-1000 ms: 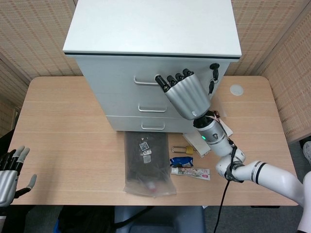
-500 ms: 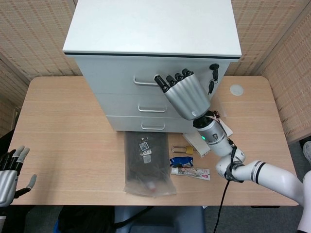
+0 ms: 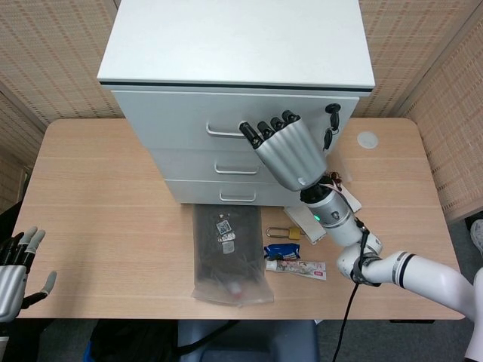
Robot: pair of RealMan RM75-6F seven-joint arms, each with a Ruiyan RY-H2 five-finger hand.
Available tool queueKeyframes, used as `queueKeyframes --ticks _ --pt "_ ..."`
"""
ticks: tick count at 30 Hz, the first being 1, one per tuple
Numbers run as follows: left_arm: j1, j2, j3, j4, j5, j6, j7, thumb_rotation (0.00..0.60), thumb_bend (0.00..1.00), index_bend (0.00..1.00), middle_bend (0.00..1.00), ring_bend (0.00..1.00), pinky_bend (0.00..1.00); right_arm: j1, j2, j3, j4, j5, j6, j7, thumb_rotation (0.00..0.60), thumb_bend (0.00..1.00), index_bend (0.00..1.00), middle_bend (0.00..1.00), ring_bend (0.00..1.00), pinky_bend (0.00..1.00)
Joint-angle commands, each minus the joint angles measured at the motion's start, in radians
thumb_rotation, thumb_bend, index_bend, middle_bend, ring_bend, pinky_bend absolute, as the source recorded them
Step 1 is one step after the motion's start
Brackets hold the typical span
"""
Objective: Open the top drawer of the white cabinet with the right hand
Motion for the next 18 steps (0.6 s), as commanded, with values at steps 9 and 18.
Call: queueKeyframes --ticks 9,18 --pt "0.001 0.001 0.000 -0.002 0.002 0.002 0.001 0.600 0.38 0.00 0.00 0.00 0.07 -0.012 0.015 -0.010 -0.027 -0.004 0.006 -0.012 0.600 0.27 0.60 0.94 1.00 1.00" --pt "0.000 0.000 0.001 -0.001 0.002 0.000 0.002 0.600 0.38 0.00 0.00 0.00 0.07 -0.016 0.019 -0.016 -0.036 -0.004 0.002 -0.017 0.600 0.30 0.61 0.95 1.00 1.00"
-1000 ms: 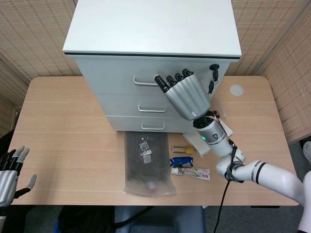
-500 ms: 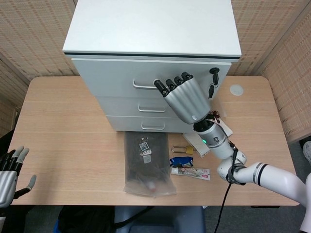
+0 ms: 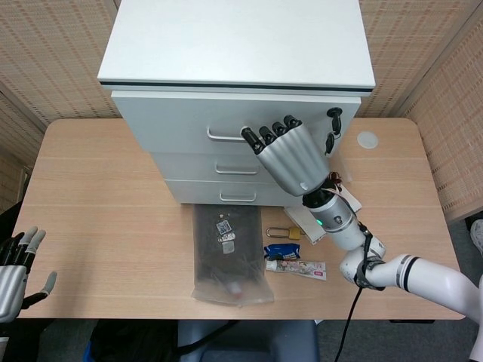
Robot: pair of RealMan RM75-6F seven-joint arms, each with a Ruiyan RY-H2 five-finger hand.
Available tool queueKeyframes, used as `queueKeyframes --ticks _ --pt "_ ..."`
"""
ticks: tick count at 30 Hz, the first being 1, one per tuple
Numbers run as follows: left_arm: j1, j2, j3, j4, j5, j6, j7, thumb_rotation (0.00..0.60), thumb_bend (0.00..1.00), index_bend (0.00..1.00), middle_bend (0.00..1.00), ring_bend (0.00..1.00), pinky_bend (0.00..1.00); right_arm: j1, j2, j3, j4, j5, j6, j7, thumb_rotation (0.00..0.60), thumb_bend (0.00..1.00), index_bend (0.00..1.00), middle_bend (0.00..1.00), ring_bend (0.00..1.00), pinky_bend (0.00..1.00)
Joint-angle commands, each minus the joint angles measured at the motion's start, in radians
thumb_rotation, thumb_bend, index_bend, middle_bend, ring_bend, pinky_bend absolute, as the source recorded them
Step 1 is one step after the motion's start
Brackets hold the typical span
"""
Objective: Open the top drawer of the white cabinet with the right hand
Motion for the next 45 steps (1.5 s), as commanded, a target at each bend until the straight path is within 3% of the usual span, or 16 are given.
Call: queueKeyframes --ticks 1,45 --pt "0.000 0.000 0.000 0.000 0.000 0.000 0.000 0.600 0.38 0.00 0.00 0.00 0.07 -0.001 0.001 -0.001 -0.003 0.001 -0.001 -0.001 0.600 0.30 0.61 0.95 1.00 1.00" --pt "-0.007 0.001 0.000 -0.010 0.011 -0.002 0.010 0.600 0.38 0.00 0.00 0.00 0.07 -0.099 0.085 -0.042 -0.233 -0.101 0.045 -0.060 0.600 0.30 0.61 0.95 1.00 1.00"
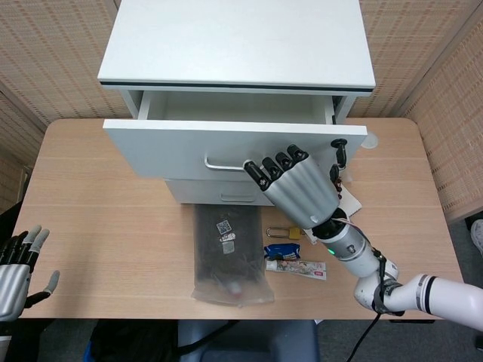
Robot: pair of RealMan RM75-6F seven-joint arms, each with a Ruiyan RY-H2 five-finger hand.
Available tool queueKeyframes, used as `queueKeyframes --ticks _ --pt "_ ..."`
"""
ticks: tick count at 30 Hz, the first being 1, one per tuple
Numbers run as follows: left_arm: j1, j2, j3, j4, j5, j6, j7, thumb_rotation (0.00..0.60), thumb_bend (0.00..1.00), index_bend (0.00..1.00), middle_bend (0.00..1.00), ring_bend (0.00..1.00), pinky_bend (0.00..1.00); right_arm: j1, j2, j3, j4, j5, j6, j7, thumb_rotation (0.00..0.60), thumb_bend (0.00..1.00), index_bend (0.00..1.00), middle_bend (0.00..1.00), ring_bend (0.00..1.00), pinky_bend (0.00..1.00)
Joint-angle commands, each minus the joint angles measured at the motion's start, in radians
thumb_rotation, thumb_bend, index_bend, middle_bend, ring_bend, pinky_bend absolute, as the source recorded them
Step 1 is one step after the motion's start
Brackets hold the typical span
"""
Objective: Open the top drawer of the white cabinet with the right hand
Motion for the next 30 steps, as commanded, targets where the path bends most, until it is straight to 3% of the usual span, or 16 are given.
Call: queueKeyframes --ticks 1,30 --pt "0.000 0.000 0.000 0.000 0.001 0.000 0.000 0.600 0.38 0.00 0.00 0.00 0.07 -0.007 0.004 -0.002 -0.014 -0.009 0.002 -0.005 0.600 0.30 0.61 0.95 1.00 1.00" --pt "-0.005 0.002 0.001 -0.009 0.003 -0.005 0.006 0.600 0.38 0.00 0.00 0.00 0.07 -0.081 0.046 -0.024 -0.153 -0.126 0.017 -0.022 0.600 0.30 0.61 0.95 1.00 1.00"
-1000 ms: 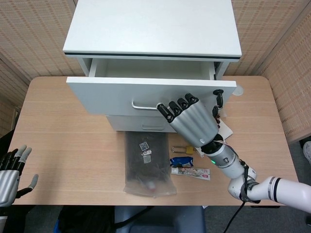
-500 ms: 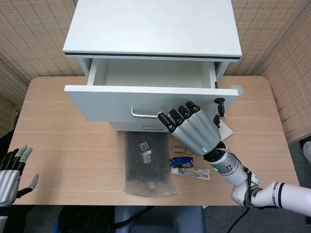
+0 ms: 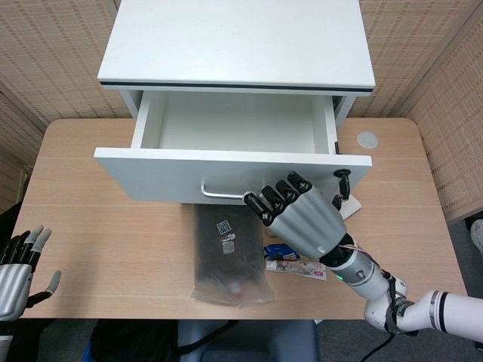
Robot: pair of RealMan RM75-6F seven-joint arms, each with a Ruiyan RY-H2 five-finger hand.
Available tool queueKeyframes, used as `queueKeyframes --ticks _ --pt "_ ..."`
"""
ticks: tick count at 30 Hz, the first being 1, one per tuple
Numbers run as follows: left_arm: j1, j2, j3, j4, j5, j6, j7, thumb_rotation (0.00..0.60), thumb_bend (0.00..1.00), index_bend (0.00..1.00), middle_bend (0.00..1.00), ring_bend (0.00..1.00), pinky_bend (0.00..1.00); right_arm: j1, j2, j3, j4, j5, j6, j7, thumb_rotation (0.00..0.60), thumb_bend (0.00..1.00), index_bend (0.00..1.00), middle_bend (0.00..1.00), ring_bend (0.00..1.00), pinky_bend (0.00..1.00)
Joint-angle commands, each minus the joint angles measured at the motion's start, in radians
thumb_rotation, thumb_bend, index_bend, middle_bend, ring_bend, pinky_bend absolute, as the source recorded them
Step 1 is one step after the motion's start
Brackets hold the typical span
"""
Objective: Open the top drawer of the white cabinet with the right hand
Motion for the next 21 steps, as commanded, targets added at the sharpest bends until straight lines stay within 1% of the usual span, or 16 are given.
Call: queueKeyframes --ticks 1,21 --pt "0.000 0.000 0.000 -0.001 0.000 0.000 0.000 0.600 0.38 0.00 0.00 0.00 0.07 -0.007 0.003 -0.004 -0.011 -0.012 -0.001 0.000 0.600 0.30 0.61 0.95 1.00 1.00" --pt "-0.001 0.001 0.001 -0.001 -0.004 -0.004 0.003 0.600 0.38 0.00 0.00 0.00 0.07 -0.048 0.008 -0.016 -0.057 -0.101 0.003 0.008 0.600 0.30 0.61 0.95 1.00 1.00"
